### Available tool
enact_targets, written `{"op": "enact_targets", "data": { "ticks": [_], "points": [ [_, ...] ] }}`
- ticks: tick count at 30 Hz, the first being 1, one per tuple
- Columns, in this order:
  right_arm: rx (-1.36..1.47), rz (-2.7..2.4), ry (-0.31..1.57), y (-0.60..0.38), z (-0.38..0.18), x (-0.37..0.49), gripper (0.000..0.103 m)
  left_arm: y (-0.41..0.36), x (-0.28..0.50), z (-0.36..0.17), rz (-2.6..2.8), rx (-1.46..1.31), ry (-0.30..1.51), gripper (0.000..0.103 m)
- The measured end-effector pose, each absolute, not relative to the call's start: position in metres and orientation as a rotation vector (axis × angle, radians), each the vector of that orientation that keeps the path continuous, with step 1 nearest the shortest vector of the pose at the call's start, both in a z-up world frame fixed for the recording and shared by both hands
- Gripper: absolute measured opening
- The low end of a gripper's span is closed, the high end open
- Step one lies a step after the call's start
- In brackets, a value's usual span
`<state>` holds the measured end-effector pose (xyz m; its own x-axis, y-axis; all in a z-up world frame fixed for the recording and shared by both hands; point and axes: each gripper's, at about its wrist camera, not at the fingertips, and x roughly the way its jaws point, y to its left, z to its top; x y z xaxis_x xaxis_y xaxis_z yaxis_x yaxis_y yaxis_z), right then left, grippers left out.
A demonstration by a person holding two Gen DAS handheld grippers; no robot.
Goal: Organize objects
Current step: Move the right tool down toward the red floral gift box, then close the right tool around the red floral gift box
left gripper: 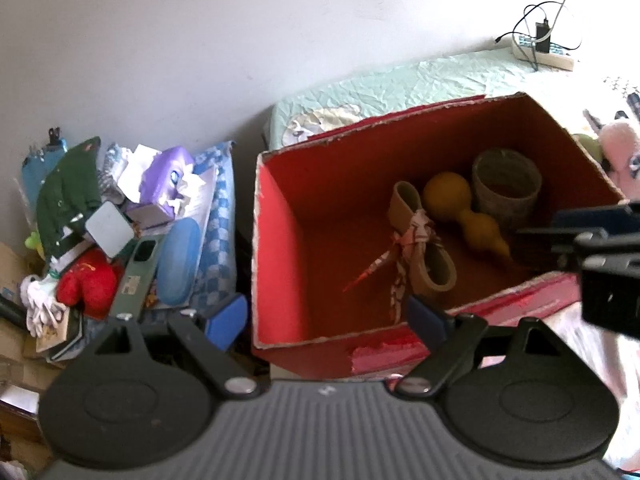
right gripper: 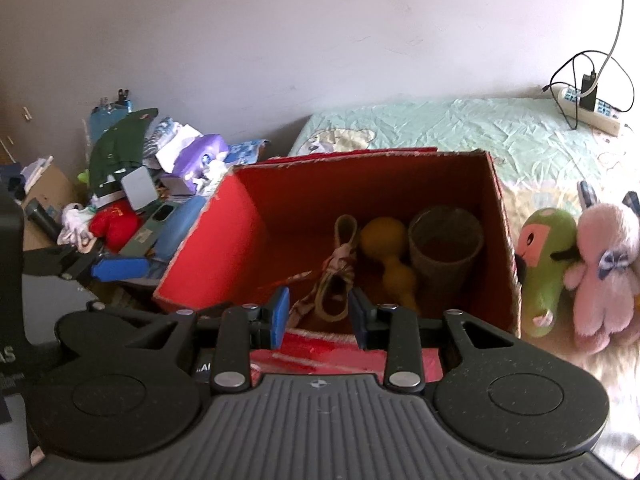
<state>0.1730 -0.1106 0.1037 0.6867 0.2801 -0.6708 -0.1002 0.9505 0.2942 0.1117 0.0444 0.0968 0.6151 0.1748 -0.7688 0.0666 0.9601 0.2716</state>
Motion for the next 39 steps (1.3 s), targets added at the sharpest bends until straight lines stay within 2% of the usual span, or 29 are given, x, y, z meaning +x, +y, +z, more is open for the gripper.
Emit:
{"op": "enact_targets", "data": {
  "ticks": [12,24,26,33,36,39],
  "points": [
    [0.255,0.322,0.87,-0.112,0.086,0.166,0.036,0.049,0.096,0.096,0.118,0.267,0.941,0.089],
    [0.313,0.332,1.025,-0.108,0.043,0.168,0.038,0.057,0.097,0.045,0.102,0.223,1.1,0.089],
    [0.324,0.331,1.047,-0.106,0.036,0.169,0.041,0.06,0.096,0.036,0.079,0.207,1.132,0.092],
    [0.354,0.328,1.109,-0.101,0.02,0.173,0.042,0.068,0.086,0.012,-0.025,0.132,1.216,0.093],
    [0.366,0.331,1.139,-0.099,0.014,0.176,0.043,0.066,0.086,0.009,-0.065,0.11,1.223,0.099],
    [0.404,0.339,1.182,-0.098,0.003,0.179,0.046,0.061,0.087,0.007,-0.087,0.117,1.218,0.101]
  ]
}}
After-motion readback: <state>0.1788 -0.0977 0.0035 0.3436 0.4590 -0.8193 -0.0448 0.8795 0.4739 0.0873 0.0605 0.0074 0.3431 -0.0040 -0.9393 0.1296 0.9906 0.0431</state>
